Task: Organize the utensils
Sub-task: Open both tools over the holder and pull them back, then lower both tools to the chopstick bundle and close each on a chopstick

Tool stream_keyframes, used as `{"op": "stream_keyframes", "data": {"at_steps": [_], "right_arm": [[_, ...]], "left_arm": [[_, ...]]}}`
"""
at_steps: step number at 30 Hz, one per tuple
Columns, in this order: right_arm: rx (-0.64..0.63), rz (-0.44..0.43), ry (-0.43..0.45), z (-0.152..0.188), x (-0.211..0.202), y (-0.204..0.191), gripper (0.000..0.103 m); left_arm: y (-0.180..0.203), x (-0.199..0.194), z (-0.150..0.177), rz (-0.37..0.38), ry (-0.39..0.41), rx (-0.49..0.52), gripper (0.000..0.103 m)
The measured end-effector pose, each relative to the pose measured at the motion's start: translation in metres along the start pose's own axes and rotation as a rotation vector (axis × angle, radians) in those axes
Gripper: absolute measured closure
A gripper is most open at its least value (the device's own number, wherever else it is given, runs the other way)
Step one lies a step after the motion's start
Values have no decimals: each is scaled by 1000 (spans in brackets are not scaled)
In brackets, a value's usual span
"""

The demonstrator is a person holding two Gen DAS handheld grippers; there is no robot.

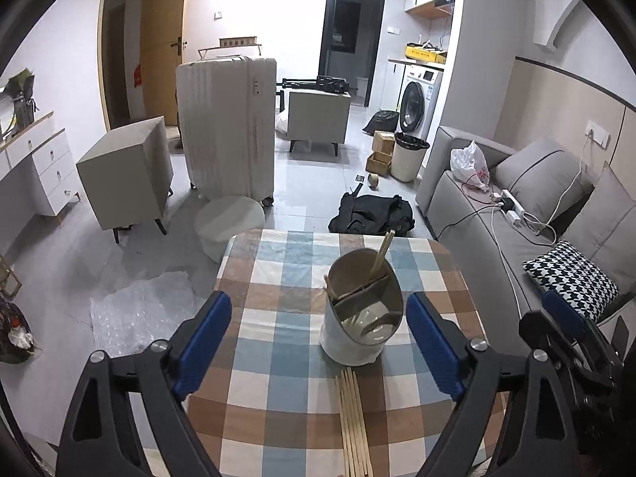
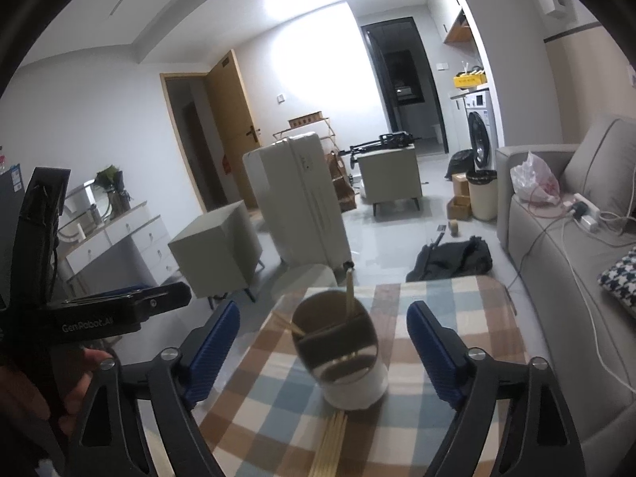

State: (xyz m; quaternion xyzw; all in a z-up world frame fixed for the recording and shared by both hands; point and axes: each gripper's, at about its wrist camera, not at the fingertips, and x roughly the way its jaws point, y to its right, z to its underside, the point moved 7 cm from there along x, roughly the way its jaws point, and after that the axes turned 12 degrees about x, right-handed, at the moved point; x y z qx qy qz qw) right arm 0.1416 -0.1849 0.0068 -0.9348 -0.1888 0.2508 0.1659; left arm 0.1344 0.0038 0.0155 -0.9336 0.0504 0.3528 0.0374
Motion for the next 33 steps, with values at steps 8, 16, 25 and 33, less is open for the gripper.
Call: {"op": "stream_keyframes", "data": {"at_steps": [8,16,25,33], "right_arm": [[-24,16,-74,42,4,4,8],[-51,71,-207,92,24,22,8],[-44,153,-425,139,67,46,36],[-9,199,-636,180,125,64,63]], "left_arm": [[-8,11,35,-27,20,-29,12],[-5,43,80,-25,-69,-27,12],[-14,75,114,-71,-192,-6,12],[-32,90,132,-54,-280,-109,12]]}}
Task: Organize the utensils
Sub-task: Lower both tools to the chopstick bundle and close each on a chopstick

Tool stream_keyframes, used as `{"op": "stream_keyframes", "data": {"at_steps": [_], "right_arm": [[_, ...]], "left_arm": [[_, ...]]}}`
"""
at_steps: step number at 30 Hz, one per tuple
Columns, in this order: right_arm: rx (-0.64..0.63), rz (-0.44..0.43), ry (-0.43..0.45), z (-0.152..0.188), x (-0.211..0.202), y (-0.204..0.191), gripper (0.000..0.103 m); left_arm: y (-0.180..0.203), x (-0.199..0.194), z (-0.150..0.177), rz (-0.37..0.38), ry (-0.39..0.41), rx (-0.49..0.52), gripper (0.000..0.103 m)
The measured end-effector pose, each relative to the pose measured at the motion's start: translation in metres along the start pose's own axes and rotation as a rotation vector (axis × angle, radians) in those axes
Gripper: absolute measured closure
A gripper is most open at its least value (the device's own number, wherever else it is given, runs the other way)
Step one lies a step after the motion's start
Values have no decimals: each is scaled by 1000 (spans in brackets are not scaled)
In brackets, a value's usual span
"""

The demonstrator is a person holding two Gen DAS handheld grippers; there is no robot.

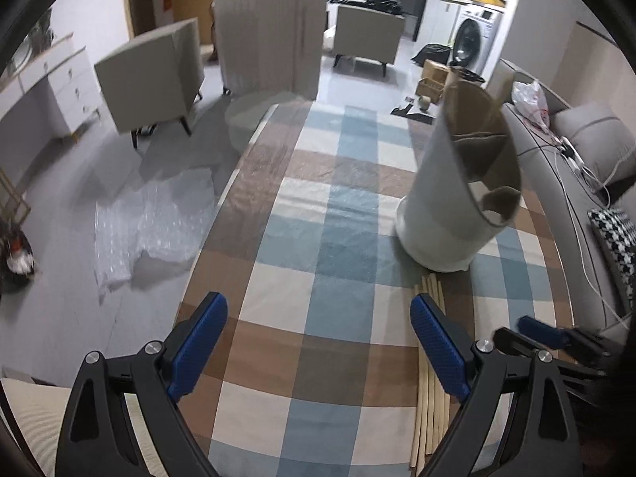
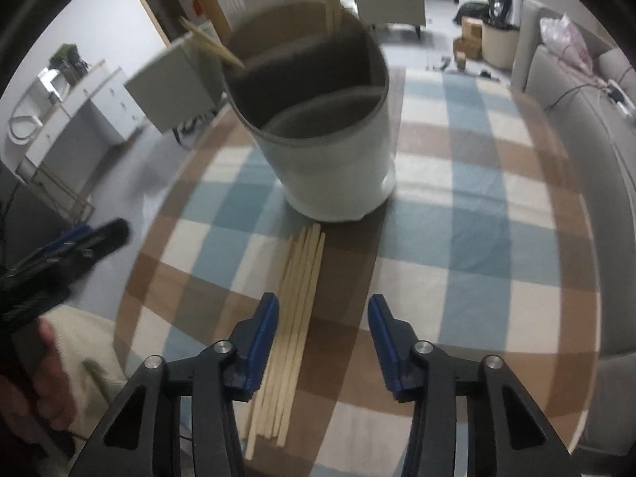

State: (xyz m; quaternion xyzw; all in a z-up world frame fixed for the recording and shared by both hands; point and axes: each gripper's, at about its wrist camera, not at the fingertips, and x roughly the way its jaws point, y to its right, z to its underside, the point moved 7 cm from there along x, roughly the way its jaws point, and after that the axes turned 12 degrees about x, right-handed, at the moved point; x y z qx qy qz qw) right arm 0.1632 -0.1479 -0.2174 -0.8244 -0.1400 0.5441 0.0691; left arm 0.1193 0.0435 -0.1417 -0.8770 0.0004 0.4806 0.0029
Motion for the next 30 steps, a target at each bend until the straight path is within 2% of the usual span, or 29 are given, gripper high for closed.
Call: {"op": "stream_keyframes", "data": {"at_steps": [5,10,12,17,20,24,30], "right_arm": [[-28,54,-84,-7,42,-5,74],[54,78,-152,-13,67,-2,79],[76,78,-150,-15,69,-3,80],[34,151,-152,-14,75,-5,83],[46,181,-158,-13,73,-6,84],[-6,258,-149,-13,74,-11,89],[-13,264,-115,-19,73,-14,86]], "left_arm": [[-4,8,1,31,-45,-39,12],[-13,17,0,51,-79,-86,12],[-16,21,-1,66,-90,-110,12],[-20,27,-3,88,-111,-139,12],[-33,28,-5,57,-120,-175,12],[-43,32,-3,64,-132,-230,12],[-40,34,-2,73,-142,-215,12]]}}
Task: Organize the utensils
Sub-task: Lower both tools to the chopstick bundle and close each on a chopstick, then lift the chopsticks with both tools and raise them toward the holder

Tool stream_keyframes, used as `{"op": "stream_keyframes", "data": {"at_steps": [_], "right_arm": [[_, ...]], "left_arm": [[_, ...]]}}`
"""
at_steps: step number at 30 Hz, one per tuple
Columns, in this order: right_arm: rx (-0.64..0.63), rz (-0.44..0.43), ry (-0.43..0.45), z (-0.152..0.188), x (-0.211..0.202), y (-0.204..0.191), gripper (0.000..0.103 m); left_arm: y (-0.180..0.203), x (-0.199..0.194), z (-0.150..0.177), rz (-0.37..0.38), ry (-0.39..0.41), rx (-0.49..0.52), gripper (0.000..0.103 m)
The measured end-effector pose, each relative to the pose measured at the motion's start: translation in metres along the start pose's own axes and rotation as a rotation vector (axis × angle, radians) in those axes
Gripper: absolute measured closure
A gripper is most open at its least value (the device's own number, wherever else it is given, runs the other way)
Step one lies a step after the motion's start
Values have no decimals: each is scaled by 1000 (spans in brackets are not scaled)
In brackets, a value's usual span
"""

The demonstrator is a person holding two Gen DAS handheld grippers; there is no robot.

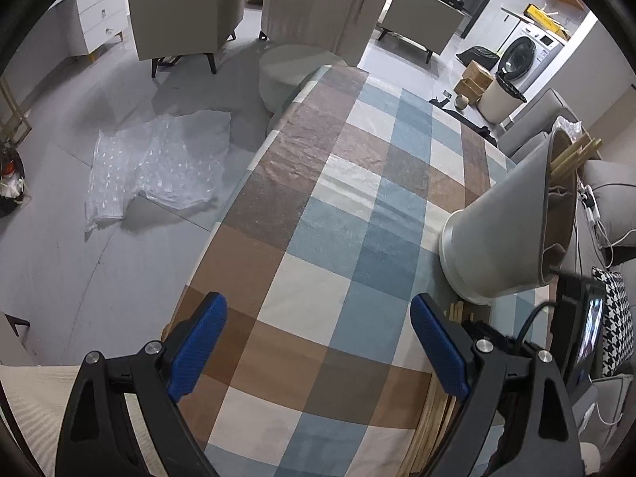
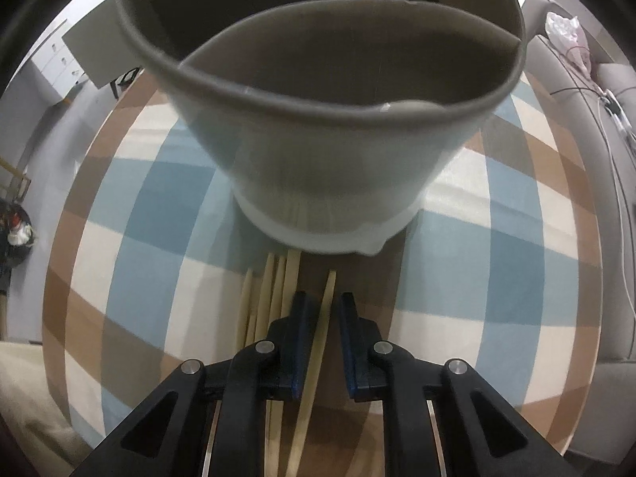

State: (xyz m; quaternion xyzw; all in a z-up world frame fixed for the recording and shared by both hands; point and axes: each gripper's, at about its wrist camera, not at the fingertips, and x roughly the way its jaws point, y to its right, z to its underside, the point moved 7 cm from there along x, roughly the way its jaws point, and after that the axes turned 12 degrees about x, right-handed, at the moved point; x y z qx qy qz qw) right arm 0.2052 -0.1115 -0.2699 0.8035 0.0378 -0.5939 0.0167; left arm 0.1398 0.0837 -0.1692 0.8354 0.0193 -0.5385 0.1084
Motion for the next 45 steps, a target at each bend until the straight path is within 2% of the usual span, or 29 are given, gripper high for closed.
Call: {"op": "stream_keyframes", "data": {"at_steps": [3,5,9,12,16,19,22,27,31,37,43,45], "right_arm": [[-7,-8,16,-1,-2,-1,87],[-2,-29,22,1,-4,0,99],[43,-101,29,8,-15,12,99],[115,-149,57,14,-32,31,100],[277,-253,92,18,-57,72,100],[393,-317,102,9,-66,100,100],[519,-389,106,15,-74,127,100],[580,-452,115,21,-84,137,100],[631,-523,113,26,-92,153,100],[647,-550,123,32,-91,156,100],[643,-540,140,36,-93,166,100],[641,-535,139,37,-93,168,100]], "left_arm": [[0,0,0,-1,-3,0,12],[0,2,0,-3,-10,2,12],[5,7,3,-5,-28,32,12],[13,14,9,0,-59,60,12],[27,21,18,36,-103,93,12],[42,28,26,67,-140,136,12],[57,32,30,86,-165,176,13],[77,37,37,80,-185,262,13],[85,42,40,100,-197,276,13],[95,52,32,97,-214,267,17],[93,72,36,20,-264,247,36],[93,72,37,11,-264,241,37]]}}
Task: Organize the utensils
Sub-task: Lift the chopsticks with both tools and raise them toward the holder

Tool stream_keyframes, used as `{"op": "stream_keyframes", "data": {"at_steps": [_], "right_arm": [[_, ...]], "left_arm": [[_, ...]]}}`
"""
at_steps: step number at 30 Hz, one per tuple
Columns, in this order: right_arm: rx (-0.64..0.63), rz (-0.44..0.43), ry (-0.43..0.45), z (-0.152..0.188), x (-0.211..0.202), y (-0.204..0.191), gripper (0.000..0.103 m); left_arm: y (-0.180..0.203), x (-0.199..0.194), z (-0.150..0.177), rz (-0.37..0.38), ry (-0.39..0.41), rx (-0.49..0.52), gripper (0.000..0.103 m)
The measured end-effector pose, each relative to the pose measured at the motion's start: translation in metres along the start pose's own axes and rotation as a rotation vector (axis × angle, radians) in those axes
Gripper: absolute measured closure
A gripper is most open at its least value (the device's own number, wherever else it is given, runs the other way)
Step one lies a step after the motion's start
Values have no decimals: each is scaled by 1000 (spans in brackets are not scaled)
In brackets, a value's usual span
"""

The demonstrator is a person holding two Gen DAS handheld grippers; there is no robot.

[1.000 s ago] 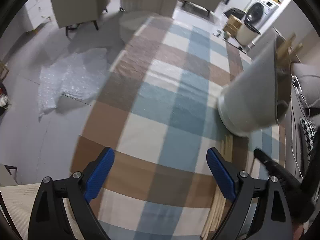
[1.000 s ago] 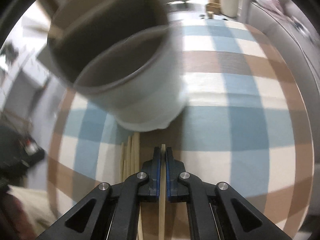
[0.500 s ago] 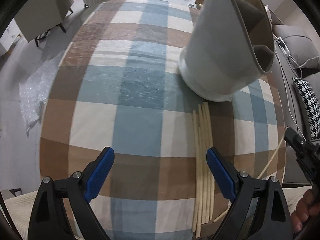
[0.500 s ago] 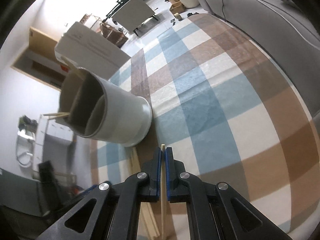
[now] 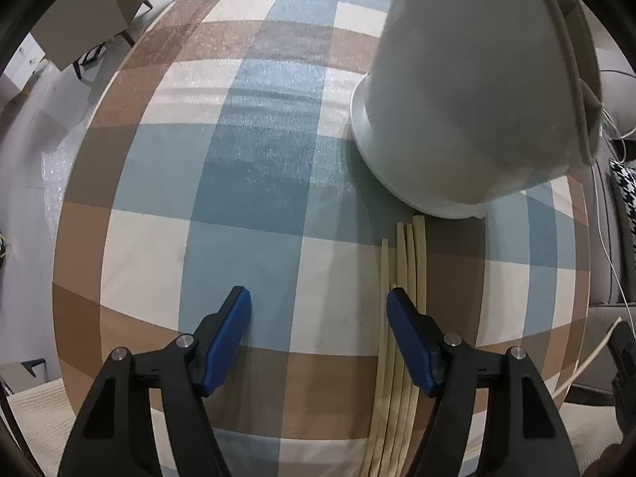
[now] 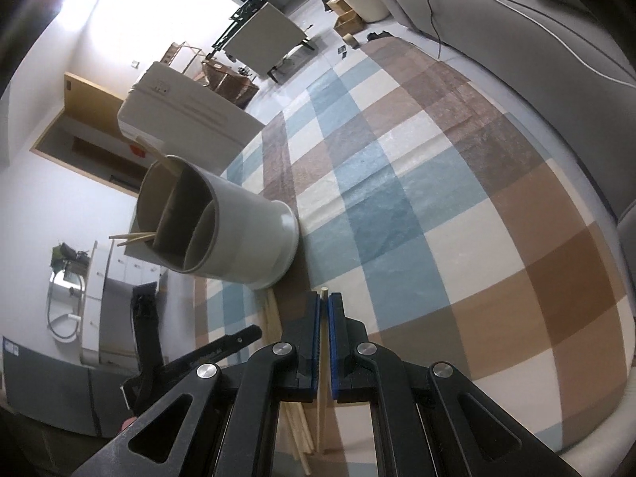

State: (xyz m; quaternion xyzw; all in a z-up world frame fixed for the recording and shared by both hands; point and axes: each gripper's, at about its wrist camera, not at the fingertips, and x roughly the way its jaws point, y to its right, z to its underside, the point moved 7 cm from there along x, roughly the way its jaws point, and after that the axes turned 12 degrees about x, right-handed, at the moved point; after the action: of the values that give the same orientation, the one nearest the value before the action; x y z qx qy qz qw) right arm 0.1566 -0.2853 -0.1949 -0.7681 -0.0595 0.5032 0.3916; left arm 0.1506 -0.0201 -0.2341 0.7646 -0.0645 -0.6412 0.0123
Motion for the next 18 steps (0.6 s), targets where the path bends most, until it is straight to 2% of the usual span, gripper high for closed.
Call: {"op": "stream_keyframes", "data": {"at_steps": [5,10,12,13,14,15,18], "right_arm": [[-11,-20,6,-2,-2,-4,100],[-14,-29,10,-4,-4,-5,100],[-17,-21,17,-5,-5,-4,100],[-21,-16,20,-5,-5,-4,100],[-24,-14,20,-5,-5,-4,100],[-27,-12,21,-5,-4,-4,100],[-43,-10,25,-4,-5,-6,100]], "left_arm": [[6,-2,-3,-16,-5,2,37],[14,5,1,-63,-20,16,39],[15,4,3,-56,-20,4,48],[15,2,1,-63,-21,2,58],[14,1,2,-78,-25,8,73],[14,2,-1,-106,-32,19,78],[15,3,-1,-104,-32,34,84]]}}
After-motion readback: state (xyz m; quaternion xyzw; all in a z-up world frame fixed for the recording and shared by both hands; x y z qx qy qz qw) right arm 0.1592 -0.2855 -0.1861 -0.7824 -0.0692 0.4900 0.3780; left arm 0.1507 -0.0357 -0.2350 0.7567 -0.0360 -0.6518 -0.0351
